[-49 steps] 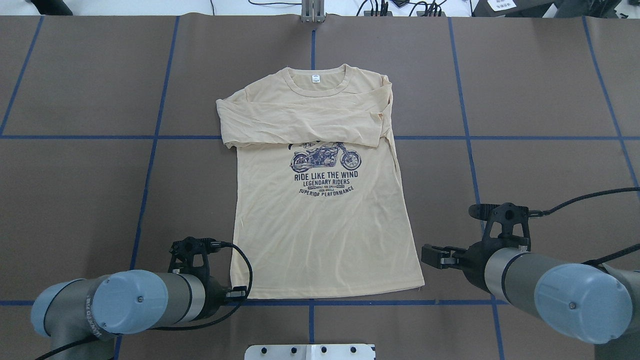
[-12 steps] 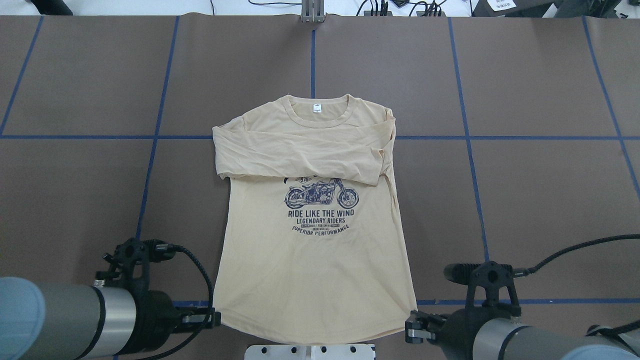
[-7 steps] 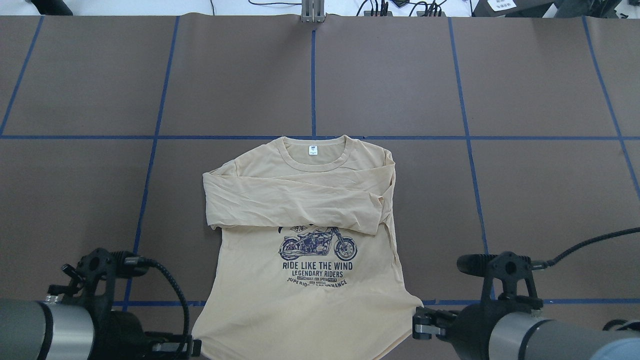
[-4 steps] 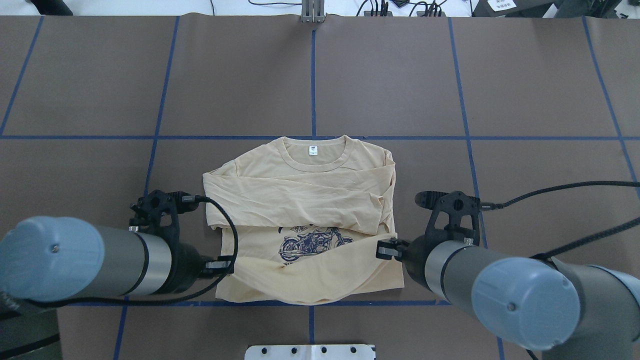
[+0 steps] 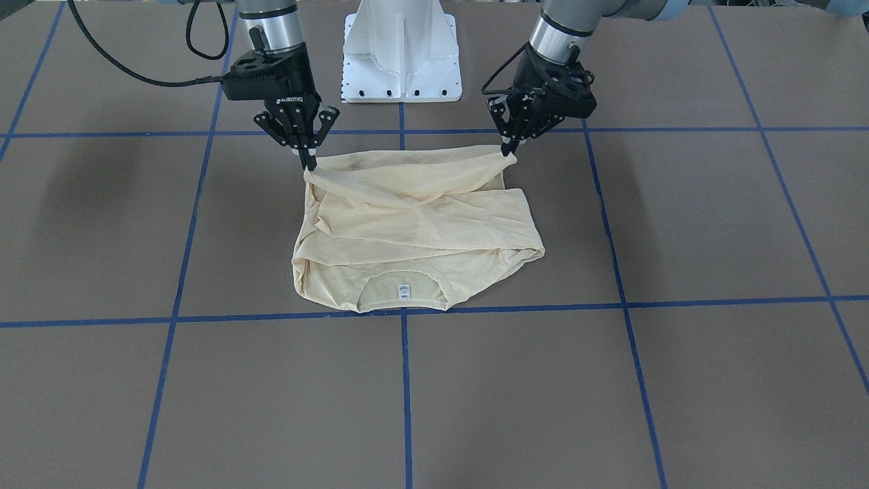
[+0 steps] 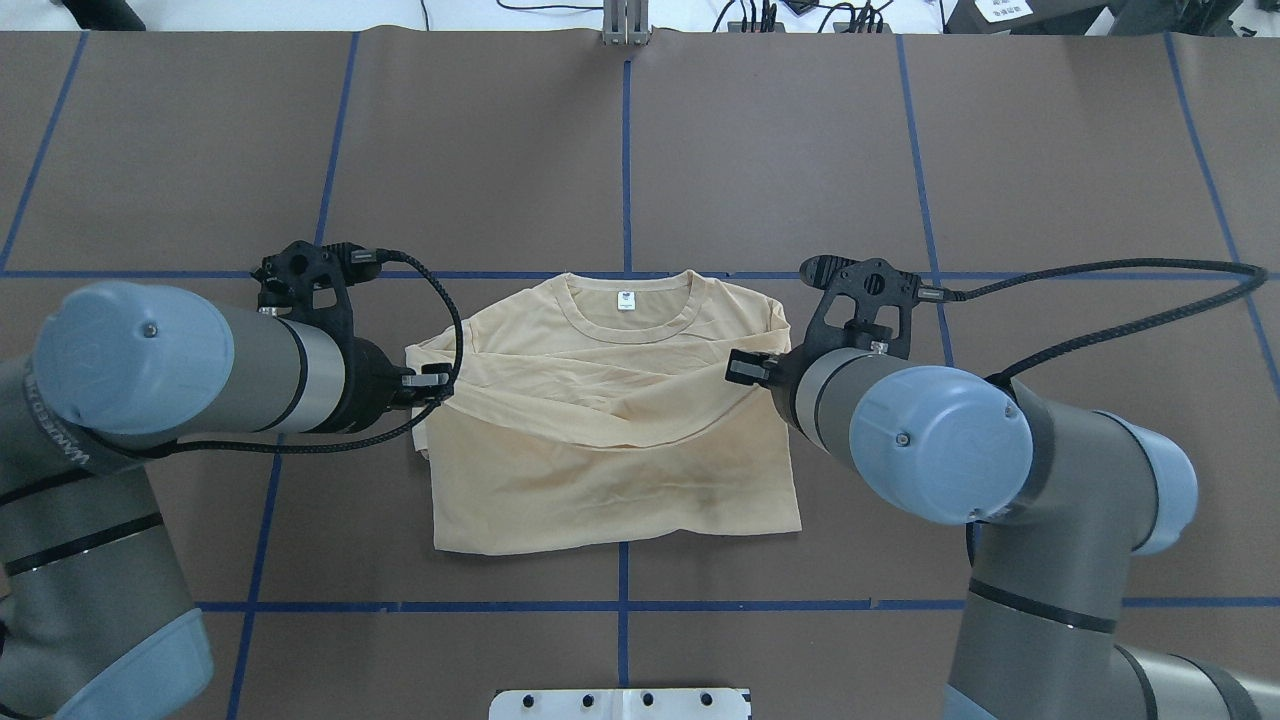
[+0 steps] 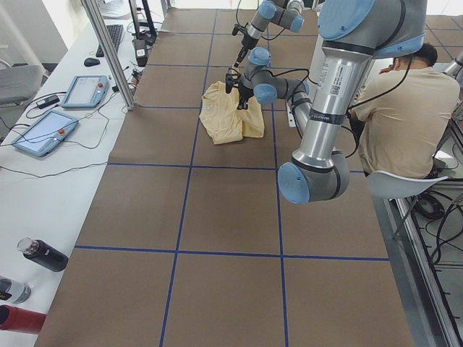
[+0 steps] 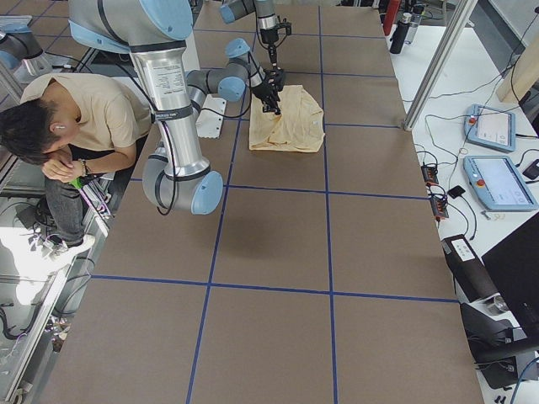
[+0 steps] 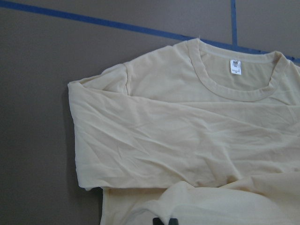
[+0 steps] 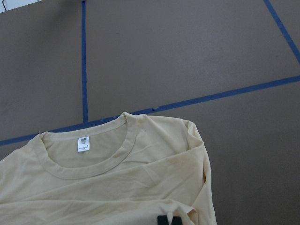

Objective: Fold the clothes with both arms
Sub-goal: 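Lay the hem near the collar and open both grippers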

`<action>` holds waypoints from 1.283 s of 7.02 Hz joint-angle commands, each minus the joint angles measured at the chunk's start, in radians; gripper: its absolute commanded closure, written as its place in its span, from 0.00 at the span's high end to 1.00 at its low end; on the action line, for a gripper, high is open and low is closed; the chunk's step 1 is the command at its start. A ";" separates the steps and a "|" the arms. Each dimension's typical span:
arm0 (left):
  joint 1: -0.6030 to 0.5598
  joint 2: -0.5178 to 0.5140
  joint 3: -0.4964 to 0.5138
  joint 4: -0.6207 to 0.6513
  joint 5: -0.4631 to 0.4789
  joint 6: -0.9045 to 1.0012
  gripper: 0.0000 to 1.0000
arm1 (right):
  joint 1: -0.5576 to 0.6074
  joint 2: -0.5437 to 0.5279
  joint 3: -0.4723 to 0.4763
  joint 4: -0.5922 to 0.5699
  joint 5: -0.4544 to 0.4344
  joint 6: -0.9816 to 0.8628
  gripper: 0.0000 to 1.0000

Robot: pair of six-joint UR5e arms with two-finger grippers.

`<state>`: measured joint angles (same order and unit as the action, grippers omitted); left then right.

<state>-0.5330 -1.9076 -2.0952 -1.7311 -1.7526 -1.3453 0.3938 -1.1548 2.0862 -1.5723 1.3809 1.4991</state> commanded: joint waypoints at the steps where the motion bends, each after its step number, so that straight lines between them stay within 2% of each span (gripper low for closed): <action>1: -0.048 -0.057 0.093 -0.005 0.031 0.043 0.00 | 0.048 0.027 -0.087 0.000 -0.002 -0.031 0.00; 2: -0.067 -0.091 0.160 -0.016 0.033 0.049 0.00 | 0.065 0.029 -0.116 0.018 0.000 -0.037 0.00; 4: -0.068 -0.099 0.349 -0.178 0.074 0.080 0.00 | 0.074 0.088 -0.286 0.135 -0.003 -0.039 0.00; 6: -0.068 -0.123 0.440 -0.211 0.076 0.089 0.00 | 0.076 0.096 -0.354 0.152 -0.002 -0.056 0.00; 7: -0.068 -0.126 0.454 -0.212 0.074 0.089 0.00 | 0.086 0.096 -0.365 0.152 0.001 -0.068 0.00; 8: -0.071 -0.127 0.451 -0.219 0.074 0.092 0.11 | 0.106 0.098 -0.364 0.152 0.025 -0.066 0.13; 9: -0.077 -0.127 0.442 -0.241 0.068 0.171 0.86 | 0.135 0.098 -0.362 0.153 0.079 -0.095 0.83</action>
<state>-0.6050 -2.0330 -1.6497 -1.9526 -1.6796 -1.2344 0.4995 -1.0578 1.7255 -1.4206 1.4114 1.4271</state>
